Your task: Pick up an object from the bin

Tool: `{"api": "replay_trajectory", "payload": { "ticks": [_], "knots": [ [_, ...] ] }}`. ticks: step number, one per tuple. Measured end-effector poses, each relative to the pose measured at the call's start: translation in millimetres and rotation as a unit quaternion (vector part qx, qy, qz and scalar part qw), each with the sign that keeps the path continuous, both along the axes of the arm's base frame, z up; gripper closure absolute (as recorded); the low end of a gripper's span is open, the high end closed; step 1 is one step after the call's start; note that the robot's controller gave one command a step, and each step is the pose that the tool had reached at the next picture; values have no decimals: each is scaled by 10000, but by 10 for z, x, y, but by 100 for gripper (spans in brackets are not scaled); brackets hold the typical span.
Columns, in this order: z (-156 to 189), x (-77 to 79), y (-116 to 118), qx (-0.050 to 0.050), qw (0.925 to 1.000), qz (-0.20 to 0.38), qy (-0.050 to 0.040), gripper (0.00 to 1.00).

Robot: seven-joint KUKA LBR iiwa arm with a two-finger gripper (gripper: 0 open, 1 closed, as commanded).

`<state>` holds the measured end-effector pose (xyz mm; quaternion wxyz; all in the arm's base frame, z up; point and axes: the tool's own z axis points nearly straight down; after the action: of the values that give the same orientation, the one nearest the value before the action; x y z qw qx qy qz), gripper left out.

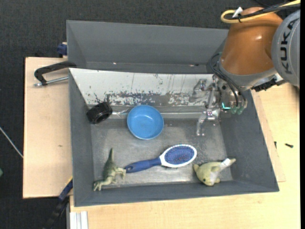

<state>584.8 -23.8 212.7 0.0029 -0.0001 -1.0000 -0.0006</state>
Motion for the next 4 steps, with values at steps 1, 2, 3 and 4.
{"api": "replay_trajectory", "payload": {
  "ticks": [1,2,3,4],
  "knots": [
    [-1195,-422,-38,-1,10000,-39,-79,0],
    [-1291,-581,494,-70,9987,486,-104,0],
    [-1288,-607,494,-52,9989,459,-46,100],
    [-189,-806,877,7,9976,685,-89,100]
  ]
}}
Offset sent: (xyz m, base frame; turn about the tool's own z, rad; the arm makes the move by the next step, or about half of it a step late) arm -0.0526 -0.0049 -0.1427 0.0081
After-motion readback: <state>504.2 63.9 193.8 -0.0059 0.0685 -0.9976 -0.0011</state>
